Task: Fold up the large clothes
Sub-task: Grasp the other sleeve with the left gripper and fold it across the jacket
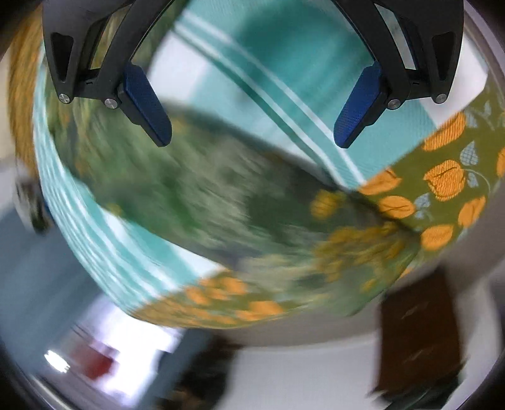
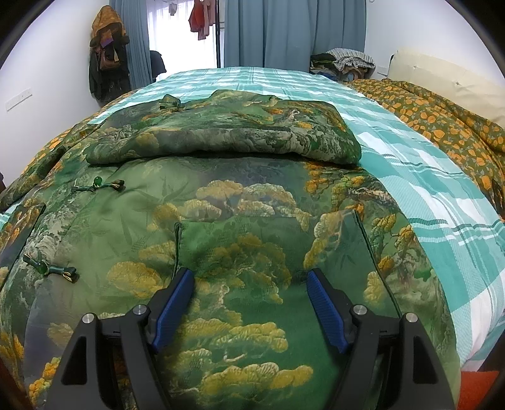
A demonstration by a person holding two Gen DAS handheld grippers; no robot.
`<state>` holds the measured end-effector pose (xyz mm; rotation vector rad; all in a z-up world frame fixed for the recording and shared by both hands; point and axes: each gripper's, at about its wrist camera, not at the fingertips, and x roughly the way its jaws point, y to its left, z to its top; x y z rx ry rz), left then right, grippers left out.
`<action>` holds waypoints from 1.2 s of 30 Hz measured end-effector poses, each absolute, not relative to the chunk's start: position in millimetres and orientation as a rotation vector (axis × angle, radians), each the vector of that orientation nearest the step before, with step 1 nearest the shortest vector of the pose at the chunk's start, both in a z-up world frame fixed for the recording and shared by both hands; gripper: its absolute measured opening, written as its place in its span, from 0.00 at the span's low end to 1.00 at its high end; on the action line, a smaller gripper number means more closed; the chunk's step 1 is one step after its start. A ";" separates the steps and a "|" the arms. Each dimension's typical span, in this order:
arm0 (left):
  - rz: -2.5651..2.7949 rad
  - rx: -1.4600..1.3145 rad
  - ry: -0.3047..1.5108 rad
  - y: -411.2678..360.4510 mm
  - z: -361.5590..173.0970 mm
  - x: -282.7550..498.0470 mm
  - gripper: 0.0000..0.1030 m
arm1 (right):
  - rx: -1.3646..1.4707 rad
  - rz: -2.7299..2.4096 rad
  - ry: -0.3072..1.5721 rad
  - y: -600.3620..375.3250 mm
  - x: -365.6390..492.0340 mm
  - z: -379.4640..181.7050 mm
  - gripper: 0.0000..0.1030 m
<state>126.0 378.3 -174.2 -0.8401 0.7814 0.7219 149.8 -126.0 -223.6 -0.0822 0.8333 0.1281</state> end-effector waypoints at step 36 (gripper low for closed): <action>0.018 0.150 0.718 74.3 -68.2 225.2 0.13 | -0.094 0.123 0.829 -125.1 153.4 -224.4 0.74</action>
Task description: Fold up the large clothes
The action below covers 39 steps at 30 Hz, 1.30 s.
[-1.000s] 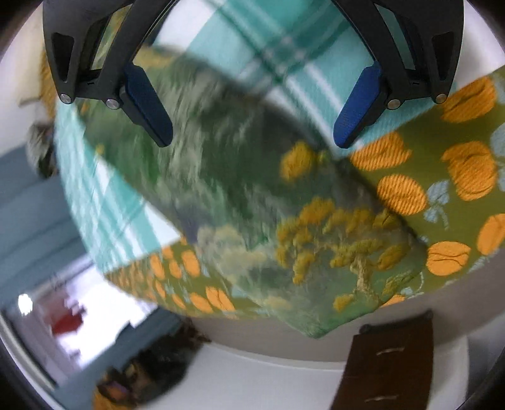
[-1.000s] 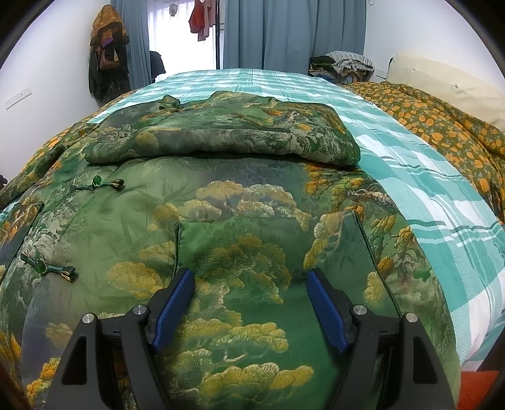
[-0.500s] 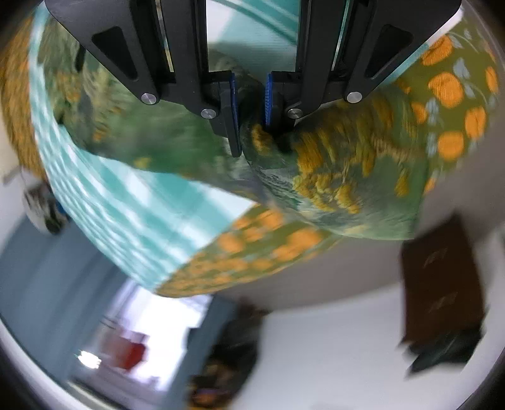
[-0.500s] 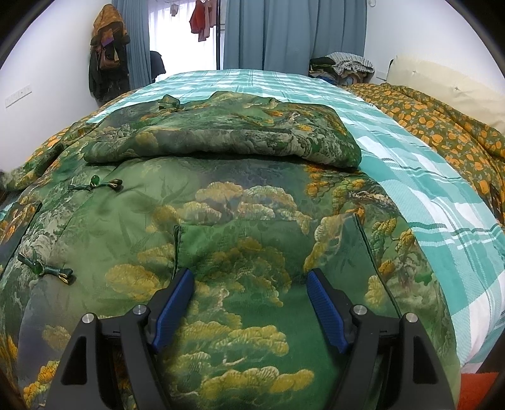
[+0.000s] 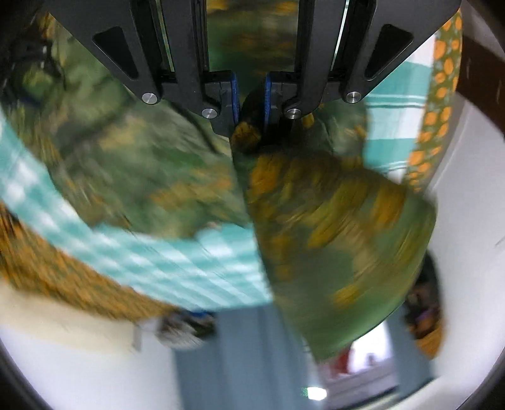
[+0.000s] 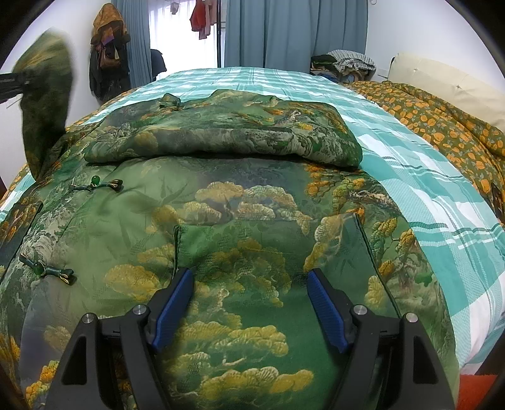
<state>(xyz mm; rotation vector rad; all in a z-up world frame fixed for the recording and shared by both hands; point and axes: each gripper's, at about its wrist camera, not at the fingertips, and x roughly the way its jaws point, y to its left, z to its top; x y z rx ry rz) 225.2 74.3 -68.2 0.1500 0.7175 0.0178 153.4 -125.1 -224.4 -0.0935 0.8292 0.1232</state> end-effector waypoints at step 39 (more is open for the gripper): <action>0.238 -0.167 0.874 127.5 -186.3 128.4 0.99 | 0.288 0.371 0.951 -108.8 208.8 -163.3 0.74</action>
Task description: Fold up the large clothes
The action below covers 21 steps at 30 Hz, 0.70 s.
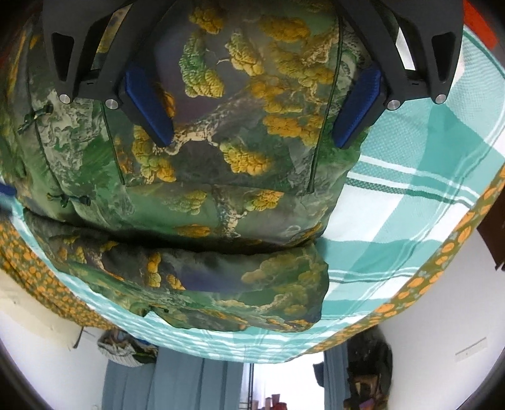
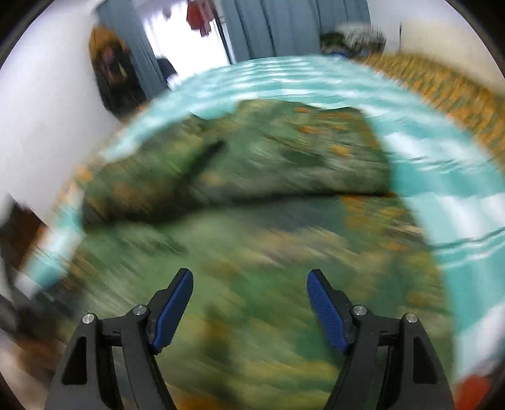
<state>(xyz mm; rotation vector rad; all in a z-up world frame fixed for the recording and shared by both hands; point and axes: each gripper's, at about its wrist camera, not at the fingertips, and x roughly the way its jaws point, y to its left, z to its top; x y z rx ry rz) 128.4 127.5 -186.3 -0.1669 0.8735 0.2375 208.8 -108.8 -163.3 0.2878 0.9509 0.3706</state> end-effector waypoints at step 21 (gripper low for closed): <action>0.197 -0.200 0.881 133.8 -189.5 128.6 0.99 | 0.117 0.375 1.121 -28.6 364.6 -186.6 0.35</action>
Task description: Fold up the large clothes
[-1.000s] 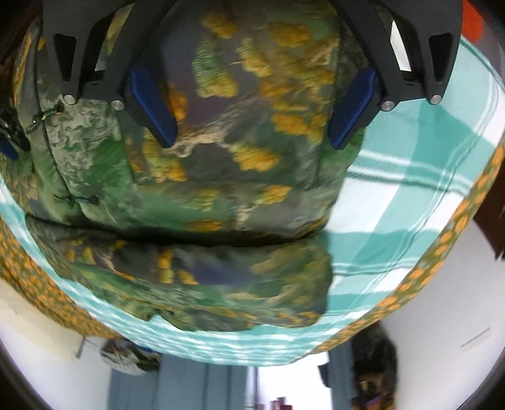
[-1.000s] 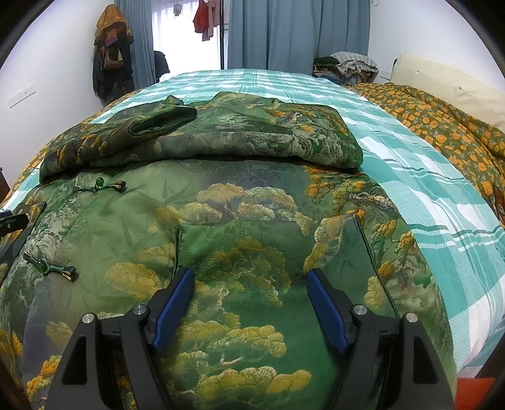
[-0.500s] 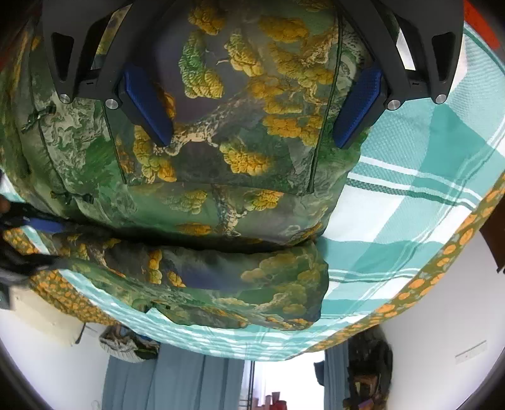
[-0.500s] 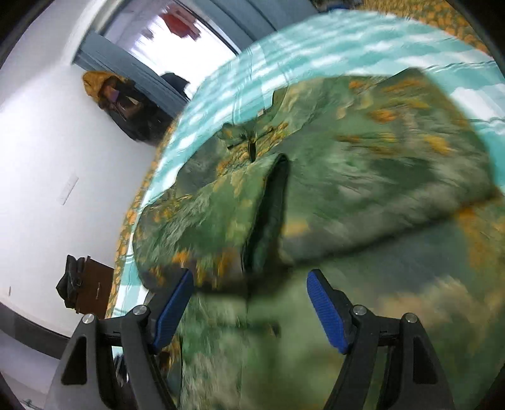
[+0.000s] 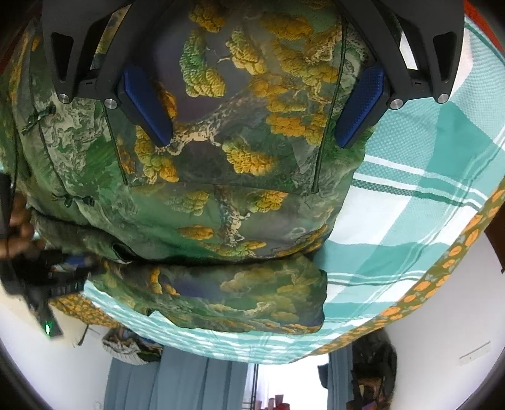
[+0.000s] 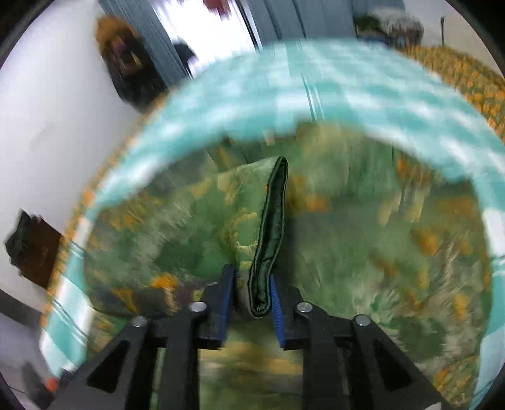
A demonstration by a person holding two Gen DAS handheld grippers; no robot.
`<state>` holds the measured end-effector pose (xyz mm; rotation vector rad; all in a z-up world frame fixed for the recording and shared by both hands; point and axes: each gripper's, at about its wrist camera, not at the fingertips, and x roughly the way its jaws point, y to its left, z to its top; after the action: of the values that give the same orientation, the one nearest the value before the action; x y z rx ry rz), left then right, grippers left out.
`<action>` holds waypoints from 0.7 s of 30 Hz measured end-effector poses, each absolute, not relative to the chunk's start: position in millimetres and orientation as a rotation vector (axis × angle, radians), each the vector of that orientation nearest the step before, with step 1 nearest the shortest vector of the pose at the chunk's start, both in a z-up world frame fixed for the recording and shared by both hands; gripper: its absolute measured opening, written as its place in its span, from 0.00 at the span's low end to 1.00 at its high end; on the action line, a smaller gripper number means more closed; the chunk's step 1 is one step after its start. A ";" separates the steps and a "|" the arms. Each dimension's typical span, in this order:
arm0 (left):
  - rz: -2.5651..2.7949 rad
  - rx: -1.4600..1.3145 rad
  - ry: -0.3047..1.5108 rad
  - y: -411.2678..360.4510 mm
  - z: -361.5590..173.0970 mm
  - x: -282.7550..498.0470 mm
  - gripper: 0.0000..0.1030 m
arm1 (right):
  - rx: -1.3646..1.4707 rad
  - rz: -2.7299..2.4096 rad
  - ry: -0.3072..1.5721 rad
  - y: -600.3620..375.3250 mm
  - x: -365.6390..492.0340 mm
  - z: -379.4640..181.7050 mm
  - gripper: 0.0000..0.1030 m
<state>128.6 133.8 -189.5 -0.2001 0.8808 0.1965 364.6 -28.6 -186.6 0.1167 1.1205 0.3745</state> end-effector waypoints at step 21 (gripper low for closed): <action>0.132 -0.231 0.947 164.7 -161.4 316.6 0.97 | 0.165 0.503 1.047 -18.1 363.3 -212.9 0.39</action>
<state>316.6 164.7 -161.4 -0.2313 0.9467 0.1322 363.3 -18.1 -212.9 0.1655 1.0466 0.5026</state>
